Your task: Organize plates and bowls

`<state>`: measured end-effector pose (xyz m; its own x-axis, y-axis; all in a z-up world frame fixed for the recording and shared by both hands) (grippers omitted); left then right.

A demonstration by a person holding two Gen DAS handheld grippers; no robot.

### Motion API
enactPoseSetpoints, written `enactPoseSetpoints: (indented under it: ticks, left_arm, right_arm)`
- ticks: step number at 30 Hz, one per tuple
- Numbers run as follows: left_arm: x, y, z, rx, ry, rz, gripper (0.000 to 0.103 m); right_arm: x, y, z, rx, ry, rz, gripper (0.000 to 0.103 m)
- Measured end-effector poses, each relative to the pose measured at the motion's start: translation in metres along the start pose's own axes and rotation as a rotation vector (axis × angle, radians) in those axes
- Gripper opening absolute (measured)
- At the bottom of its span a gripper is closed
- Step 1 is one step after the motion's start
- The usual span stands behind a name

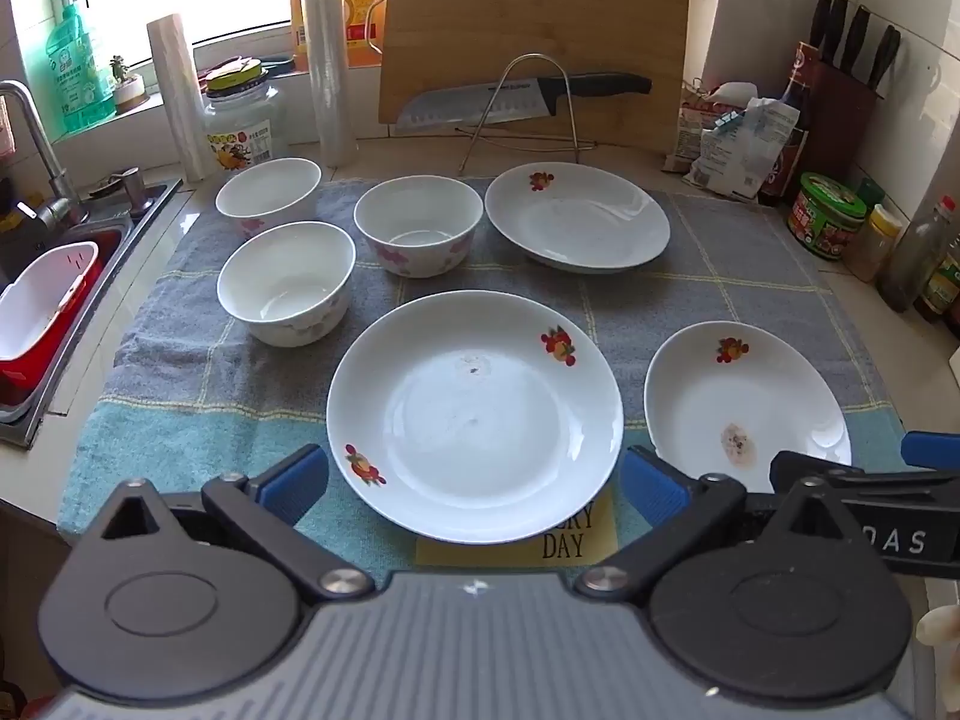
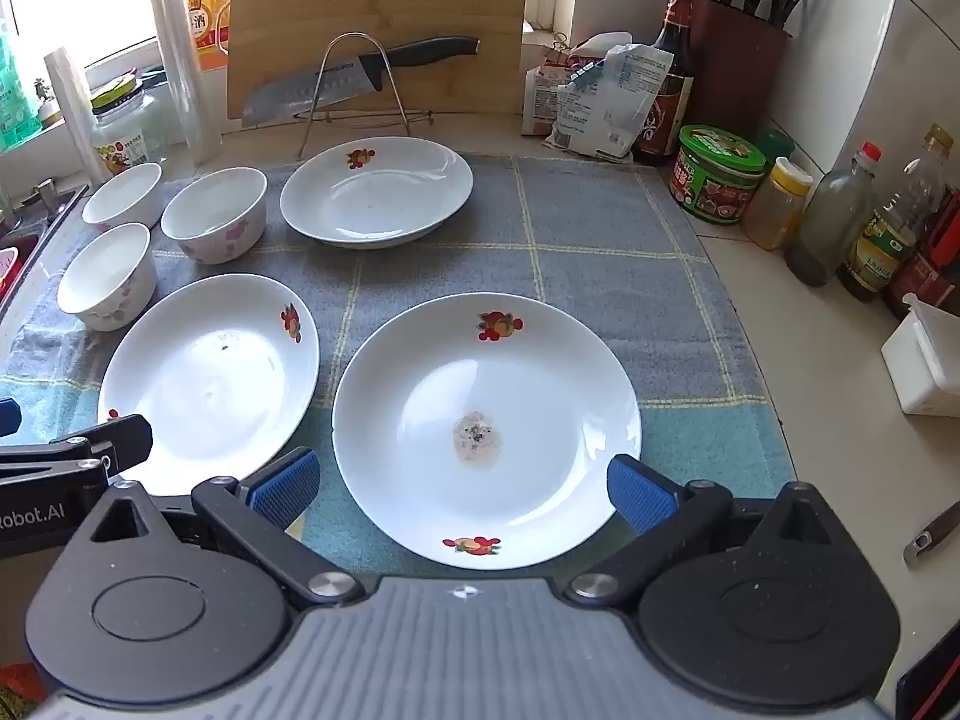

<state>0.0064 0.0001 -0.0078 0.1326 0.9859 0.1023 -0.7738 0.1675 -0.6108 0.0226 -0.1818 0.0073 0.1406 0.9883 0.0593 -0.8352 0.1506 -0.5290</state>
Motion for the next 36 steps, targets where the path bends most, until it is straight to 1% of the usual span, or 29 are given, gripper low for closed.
enactPoseSetpoints:
  ticks: [4,9,36]
  left_arm:
    - [0.0005,0.0002,0.0010,0.001,-0.012,-0.003,0.102]
    - [0.0032,0.0007,0.0004,0.000,-0.007,0.002,0.102]
    - [0.0013,-0.0012,0.0009,0.014,-0.019,-0.004,0.102]
  right_arm:
    - [0.0007,-0.0001,-0.0002,0.002,-0.003,0.003,0.103]
    - [0.0056,-0.0011,0.0004,0.002,-0.005,0.002,0.103]
    - [0.0009,-0.0022,0.0005,0.005,-0.005,0.005,0.103]
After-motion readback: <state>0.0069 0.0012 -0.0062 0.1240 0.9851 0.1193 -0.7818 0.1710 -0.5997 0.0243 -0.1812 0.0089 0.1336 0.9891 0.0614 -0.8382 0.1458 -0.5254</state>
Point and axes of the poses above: each gripper's, at about its wrist camera, not at the fingertips, and z roughly against the way its jaws point, x to its left, y to its underside, the point moved 1 cm from there along -z, roughly the way its jaws point, and after that the axes turned 11 degrees about -z, right-handed, at the moved point
